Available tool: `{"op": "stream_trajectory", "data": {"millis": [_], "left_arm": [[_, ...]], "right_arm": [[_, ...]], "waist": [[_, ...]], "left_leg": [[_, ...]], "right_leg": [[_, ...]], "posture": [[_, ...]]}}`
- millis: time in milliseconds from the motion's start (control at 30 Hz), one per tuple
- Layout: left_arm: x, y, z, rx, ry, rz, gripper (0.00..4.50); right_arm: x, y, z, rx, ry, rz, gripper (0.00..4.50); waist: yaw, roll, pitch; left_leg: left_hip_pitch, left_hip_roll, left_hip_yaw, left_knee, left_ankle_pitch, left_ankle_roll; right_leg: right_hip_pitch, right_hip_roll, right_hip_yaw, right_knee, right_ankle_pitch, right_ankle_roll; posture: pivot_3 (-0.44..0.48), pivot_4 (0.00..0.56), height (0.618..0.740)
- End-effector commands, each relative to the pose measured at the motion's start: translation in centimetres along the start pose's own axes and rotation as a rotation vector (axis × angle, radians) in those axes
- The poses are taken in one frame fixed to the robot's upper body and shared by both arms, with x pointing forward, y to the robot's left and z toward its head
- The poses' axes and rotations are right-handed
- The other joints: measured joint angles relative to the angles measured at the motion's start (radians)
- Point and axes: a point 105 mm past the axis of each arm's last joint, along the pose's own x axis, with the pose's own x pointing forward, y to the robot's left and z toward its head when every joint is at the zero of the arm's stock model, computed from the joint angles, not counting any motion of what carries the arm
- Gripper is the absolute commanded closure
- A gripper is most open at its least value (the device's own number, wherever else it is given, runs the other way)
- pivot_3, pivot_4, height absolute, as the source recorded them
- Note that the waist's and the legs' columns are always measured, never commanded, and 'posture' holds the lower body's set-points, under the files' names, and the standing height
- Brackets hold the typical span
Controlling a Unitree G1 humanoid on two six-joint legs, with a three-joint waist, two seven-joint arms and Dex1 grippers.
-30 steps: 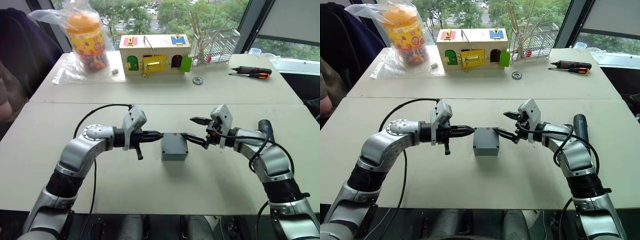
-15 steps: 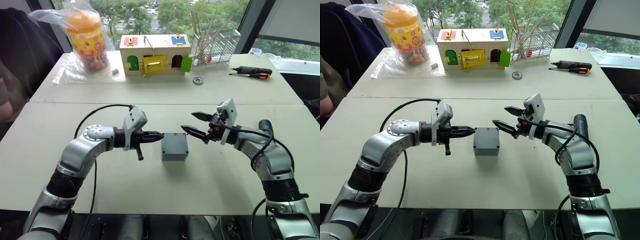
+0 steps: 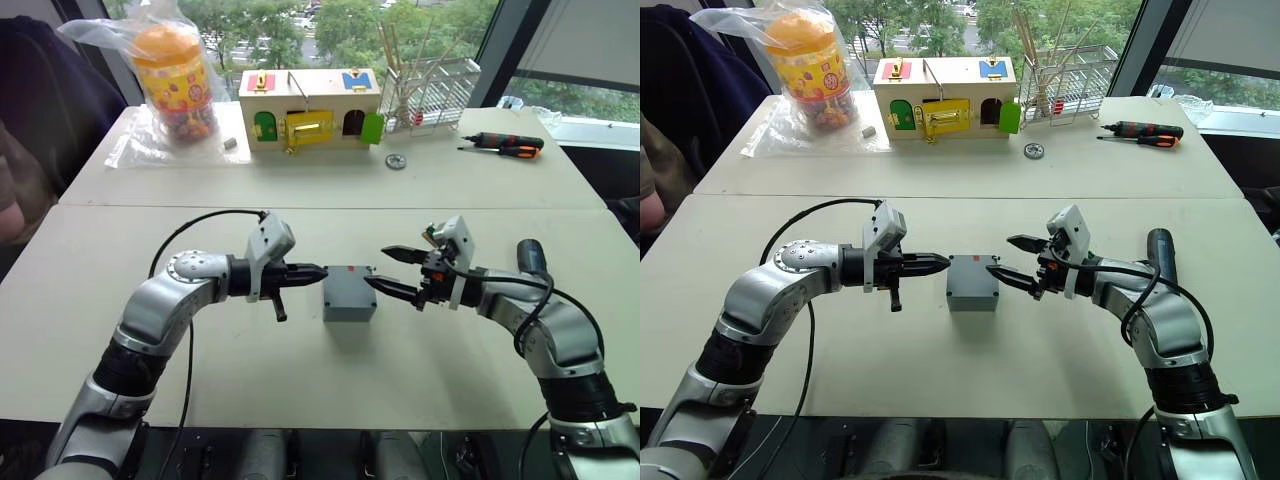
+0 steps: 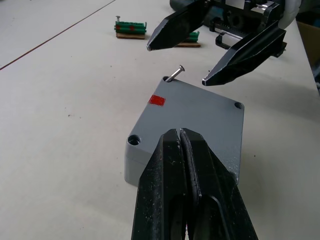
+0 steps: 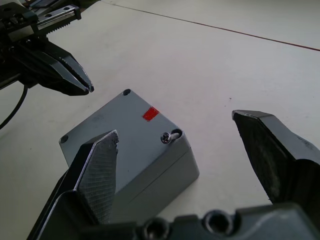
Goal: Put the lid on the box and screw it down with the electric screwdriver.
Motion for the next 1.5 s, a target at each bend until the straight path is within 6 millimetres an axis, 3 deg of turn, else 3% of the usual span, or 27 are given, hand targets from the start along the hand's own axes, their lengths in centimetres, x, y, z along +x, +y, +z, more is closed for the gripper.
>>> {"op": "stream_trajectory", "data": {"millis": [33,200,233,1333,1433,1500], "left_arm": [[-0.2,-0.4,0.7,0.037,-0.019,-0.008,4.5],[-0.2,-0.4,0.6,0.036,-0.016,-0.009,4.5],[-0.2,-0.4,0.6,0.036,-0.016,-0.009,4.5],[0.0,-0.2,0.5,0.035,-0.019,-0.002,4.5],[0.0,-0.2,0.5,0.035,-0.021,-0.001,4.5],[0.0,-0.2,0.5,0.035,-0.021,-0.002,4.5]], "right_arm": [[-0.1,0.3,1.0,-0.044,-0.028,0.008,1.94],[0.0,0.4,1.0,-0.042,-0.031,0.008,4.42],[0.0,0.4,1.0,-0.042,-0.03,0.009,4.47],[0.9,0.6,1.4,-0.08,-0.005,0.046,4.47],[0.8,0.3,1.5,-0.089,-0.013,0.025,3.6],[0.8,0.1,1.7,-0.09,-0.023,0.014,3.6]], "waist": [[0.0,0.0,0.0],[0.0,0.0,0.0],[0.0,0.0,0.0],[0.0,0.0,0.0],[0.0,0.0,0.0],[0.0,0.0,0.0]], "left_leg": [[0.0,0.0,0.0,0.0,0.0,0.0],[0.0,0.0,0.0,0.0,0.0,0.0],[0.0,0.0,0.0,0.0,0.0,0.0],[0.0,0.0,0.0,0.0,0.0,0.0],[0.0,0.0,0.0,0.0,0.0,0.0],[0.0,0.0,0.0,0.0,0.0,0.0]], "right_leg": [[0.0,0.0,0.0,0.0,0.0,0.0],[0.0,0.0,0.0,0.0,0.0,0.0],[0.0,0.0,0.0,0.0,0.0,0.0],[0.0,0.0,0.0,0.0,0.0,0.0],[0.0,0.0,0.0,0.0,0.0,0.0],[0.0,0.0,0.0,0.0,0.0,0.0]], "posture": [[0.0,0.15,0.706],[0.0,0.15,0.706],[0.0,0.15,0.706],[0.0,0.15,0.706],[0.0,0.15,0.706],[0.0,0.15,0.706]]}}
